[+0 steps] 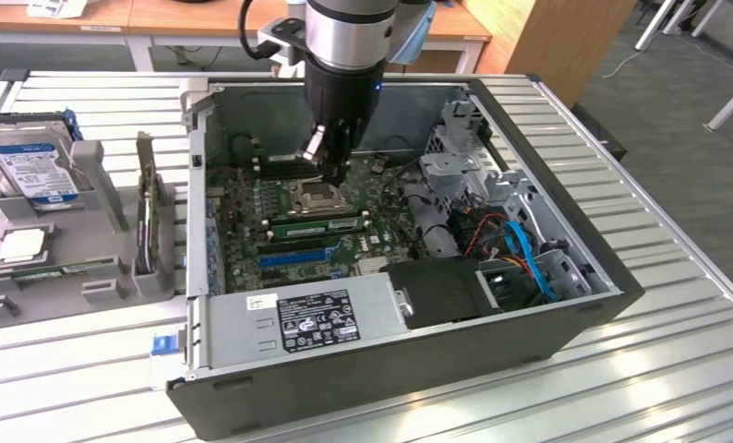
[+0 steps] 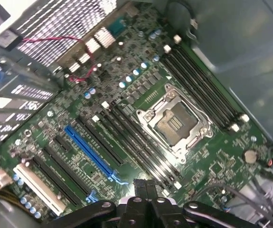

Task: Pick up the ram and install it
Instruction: 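Press down the ram until it locks into place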

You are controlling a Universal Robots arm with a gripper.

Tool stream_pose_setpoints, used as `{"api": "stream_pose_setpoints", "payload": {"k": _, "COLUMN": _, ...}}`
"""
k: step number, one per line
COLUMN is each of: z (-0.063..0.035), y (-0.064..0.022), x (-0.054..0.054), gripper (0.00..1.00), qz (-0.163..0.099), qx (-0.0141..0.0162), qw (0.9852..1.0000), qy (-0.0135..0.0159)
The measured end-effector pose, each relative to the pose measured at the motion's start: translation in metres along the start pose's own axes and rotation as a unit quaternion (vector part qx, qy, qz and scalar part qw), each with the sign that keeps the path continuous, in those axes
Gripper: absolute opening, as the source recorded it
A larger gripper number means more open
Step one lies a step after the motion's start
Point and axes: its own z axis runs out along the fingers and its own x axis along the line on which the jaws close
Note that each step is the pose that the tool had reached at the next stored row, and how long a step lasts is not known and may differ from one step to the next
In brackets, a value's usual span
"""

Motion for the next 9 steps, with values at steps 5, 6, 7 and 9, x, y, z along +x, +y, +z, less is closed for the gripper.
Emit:
{"api": "stream_pose_setpoints", "payload": {"k": 5, "z": 0.0005, "y": 0.0, "x": 0.0, "gripper": 0.1, "qz": 0.037, "qx": 0.0027, "qw": 0.9993, "qy": -0.0006}}
{"api": "stream_pose_setpoints", "payload": {"k": 6, "z": 0.0005, "y": 0.0, "x": 0.0, "gripper": 0.1, "qz": 0.044, "qx": 0.0032, "qw": 0.999, "qy": -0.0006}}
{"api": "stream_pose_setpoints", "payload": {"k": 7, "z": 0.0007, "y": 0.0, "x": 0.0, "gripper": 0.1, "qz": 0.051, "qx": 0.0037, "qw": 0.9987, "qy": -0.0008}}
{"api": "stream_pose_setpoints", "payload": {"k": 9, "z": 0.0009, "y": 0.0, "x": 0.0, "gripper": 0.1, "qz": 0.065, "qx": 0.0047, "qw": 0.9979, "qy": -0.001}}
